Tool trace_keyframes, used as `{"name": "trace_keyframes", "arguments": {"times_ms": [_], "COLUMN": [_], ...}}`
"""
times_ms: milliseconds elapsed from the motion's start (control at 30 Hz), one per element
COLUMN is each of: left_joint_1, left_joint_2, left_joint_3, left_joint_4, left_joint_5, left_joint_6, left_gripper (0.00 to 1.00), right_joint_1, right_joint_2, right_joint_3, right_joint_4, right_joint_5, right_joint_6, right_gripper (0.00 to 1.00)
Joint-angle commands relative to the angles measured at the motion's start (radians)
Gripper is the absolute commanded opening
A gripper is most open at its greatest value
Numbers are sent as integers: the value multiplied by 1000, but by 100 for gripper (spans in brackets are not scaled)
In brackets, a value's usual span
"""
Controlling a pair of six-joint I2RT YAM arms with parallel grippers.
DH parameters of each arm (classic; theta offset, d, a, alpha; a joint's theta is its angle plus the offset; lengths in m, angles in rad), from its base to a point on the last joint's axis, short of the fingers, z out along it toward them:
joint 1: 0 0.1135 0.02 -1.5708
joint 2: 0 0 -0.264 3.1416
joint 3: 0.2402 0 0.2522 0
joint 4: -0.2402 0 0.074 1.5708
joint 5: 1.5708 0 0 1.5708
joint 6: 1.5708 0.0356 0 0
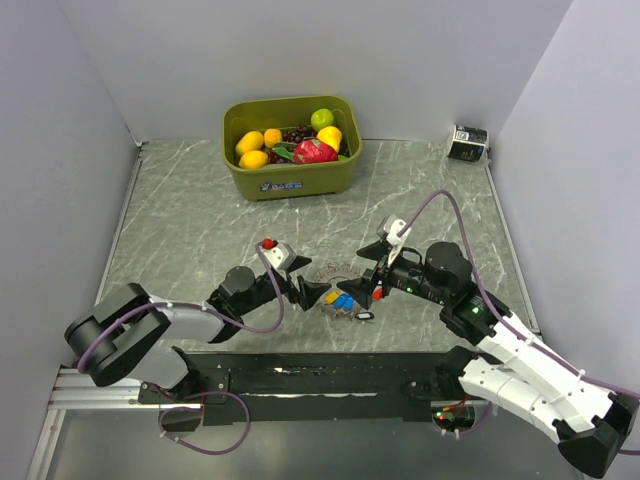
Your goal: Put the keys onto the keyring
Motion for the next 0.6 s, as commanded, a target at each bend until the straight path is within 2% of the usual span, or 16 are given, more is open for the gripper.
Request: {"name": "trace_keyframes", "arguments": {"times_ms": [0, 267, 567], "left_joint_1": [12, 49, 69], "left_joint_2": [-51, -43, -92], "left_joint_3": [1, 17, 11], "left_joint_4": [16, -68, -108], "left_joint_5": [-12, -9, -52], "left_joint_6": [35, 32, 10], "left_gripper": [96, 96, 96], "right_joint_1": [1, 0, 1], "right_joint_2": [14, 46, 49], "right_joint_3": [36, -42, -54], "right_joint_4": [50, 132, 139], "right_joint_5": [0, 23, 43], "right_joint_6": [19, 50, 50], "right_gripper": [100, 100, 100]}}
